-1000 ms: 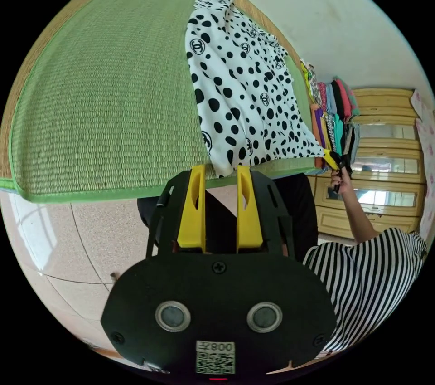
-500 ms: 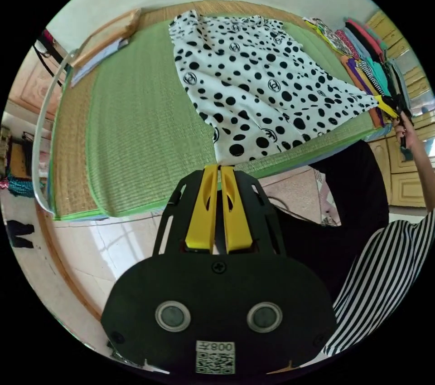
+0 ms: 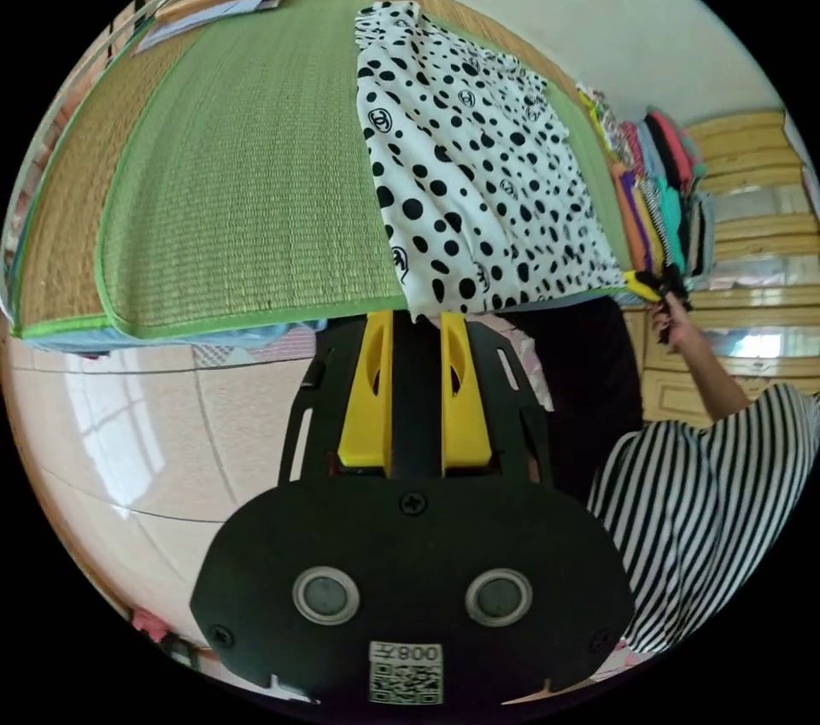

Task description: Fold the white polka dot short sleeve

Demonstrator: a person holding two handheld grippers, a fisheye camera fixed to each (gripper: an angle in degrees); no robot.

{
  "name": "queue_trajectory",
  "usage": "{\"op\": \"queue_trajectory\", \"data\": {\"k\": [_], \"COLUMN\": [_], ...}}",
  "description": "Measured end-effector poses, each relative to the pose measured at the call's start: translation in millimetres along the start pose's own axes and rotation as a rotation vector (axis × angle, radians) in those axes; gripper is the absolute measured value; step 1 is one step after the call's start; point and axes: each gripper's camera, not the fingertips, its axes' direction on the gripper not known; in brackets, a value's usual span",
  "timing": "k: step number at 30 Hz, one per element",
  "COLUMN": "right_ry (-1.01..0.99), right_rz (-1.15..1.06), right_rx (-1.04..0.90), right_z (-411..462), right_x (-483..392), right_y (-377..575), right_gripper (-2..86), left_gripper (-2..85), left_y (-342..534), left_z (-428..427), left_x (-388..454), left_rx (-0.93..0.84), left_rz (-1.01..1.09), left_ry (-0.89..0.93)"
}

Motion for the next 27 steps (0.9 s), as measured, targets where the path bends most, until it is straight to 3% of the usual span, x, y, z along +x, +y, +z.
{"op": "queue_trajectory", "data": {"k": [2,5,9,14,17,22,27], "right_ry": [-0.002,0.003,-0.016,-0.094,-0.068,-0.059,-0.020], "right_rz": [-0.004,-0.010,-0.009,-0.078,-0.178,-0.482,-0.764], "right_rx": [-0.004,-0.011,-0.007,0.023,0.028,0.153,0.294], "right_z": [0.0,1.5,2.1,-5.0,-18.8,-89.1,-159.5], "right_x": [-1.3,-2.7,-2.5,-28.1,-76.2,-243.7,-387.3], "right_y": [-1.7,-2.2,-2.4,-25.3,-72.3,-153.8,-142.7], "right_gripper": [0.2,0.2,0.2,0.2,0.2,0.2,0.2], "left_gripper": [8.7,7.7,3.1,1.4,1.0,0.9,0.9], "left_y": [-9.3,-24.4,-39.6,-87.9,-156.3,-262.3,-288.4], "left_z": [6.5,25.8,31.8,-7.7,-57.1,-188.9,-313.0], "left_x": [-4.2,1.4,19.5,27.2,45.7,117.6,207.3], "left_rx": [0.027,-0.036,-0.100,0.069,0.190,0.426,0.630], "left_rz": [-0.074,-0.104,-0.086,-0.104,-0.044,0.129,0.321], "left_ry": [0.107,0.132,0.059,0.203,0.207,0.141,0.027]}}
